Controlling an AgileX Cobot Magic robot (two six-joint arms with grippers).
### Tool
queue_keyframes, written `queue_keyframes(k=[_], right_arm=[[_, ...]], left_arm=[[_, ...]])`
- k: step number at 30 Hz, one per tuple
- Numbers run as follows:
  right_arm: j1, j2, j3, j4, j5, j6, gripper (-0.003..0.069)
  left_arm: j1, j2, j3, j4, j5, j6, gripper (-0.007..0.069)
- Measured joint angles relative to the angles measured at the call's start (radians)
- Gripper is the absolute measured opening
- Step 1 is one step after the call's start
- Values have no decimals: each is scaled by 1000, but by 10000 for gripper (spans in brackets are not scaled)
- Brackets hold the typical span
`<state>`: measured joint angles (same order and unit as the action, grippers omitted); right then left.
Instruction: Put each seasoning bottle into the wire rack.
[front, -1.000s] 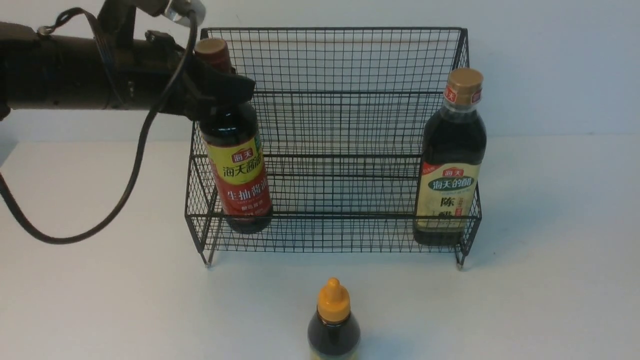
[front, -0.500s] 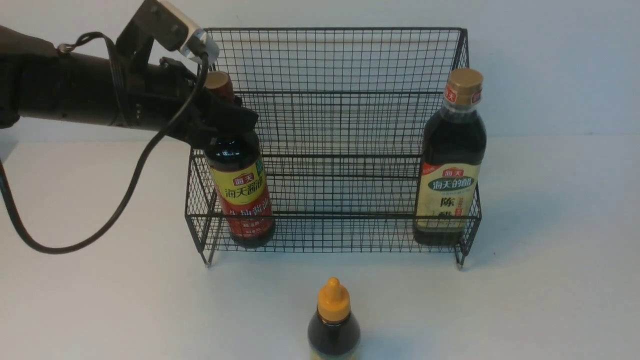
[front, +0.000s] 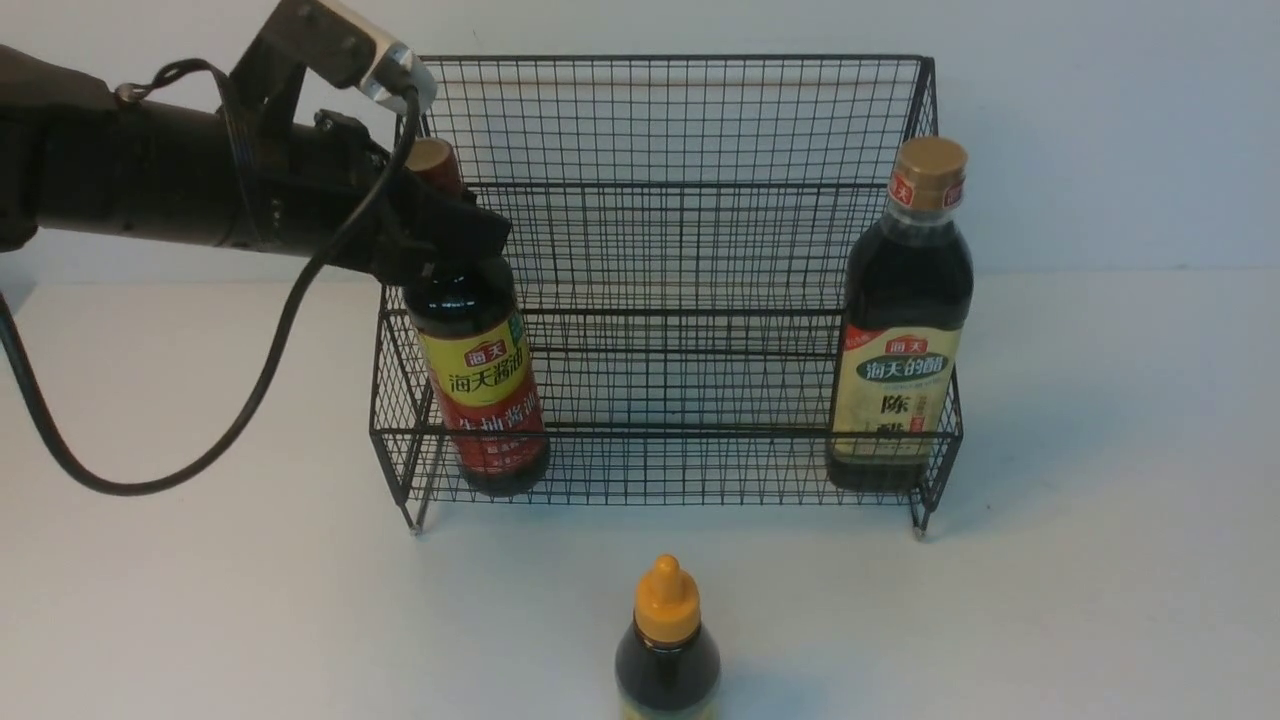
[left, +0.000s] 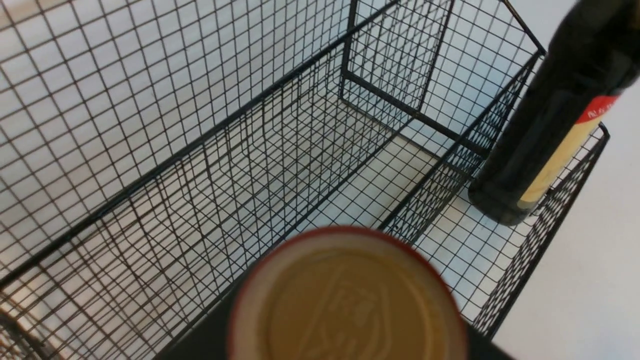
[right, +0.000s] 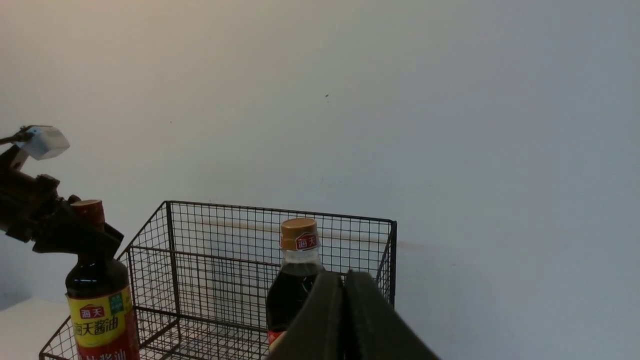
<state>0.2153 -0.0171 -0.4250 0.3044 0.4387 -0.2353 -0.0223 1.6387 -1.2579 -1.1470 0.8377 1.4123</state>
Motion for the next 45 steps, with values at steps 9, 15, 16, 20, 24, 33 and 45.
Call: queue_keyframes(k=[9, 15, 16, 20, 24, 33, 45], right_arm=[[0, -1, 0, 0, 1, 0, -15], [0, -1, 0, 0, 2, 0, -15], [0, -1, 0, 0, 2, 0, -15], [0, -1, 0, 10, 2, 1, -15], [0, -1, 0, 58, 5, 22, -15], [0, -1, 0, 121, 79, 26, -15], [0, -1, 0, -139, 124, 26, -15]], left_arm=[[0, 0, 0, 2, 6, -15, 311], [0, 0, 0, -28, 43, -19, 479], [0, 0, 0, -29, 43, -20, 484], [0, 0, 0, -31, 45, -53, 563], [0, -20, 0, -11, 45, -110, 584], [78, -203, -34, 210, 103, -340, 584], [134, -396, -37, 266, 204, -486, 382]])
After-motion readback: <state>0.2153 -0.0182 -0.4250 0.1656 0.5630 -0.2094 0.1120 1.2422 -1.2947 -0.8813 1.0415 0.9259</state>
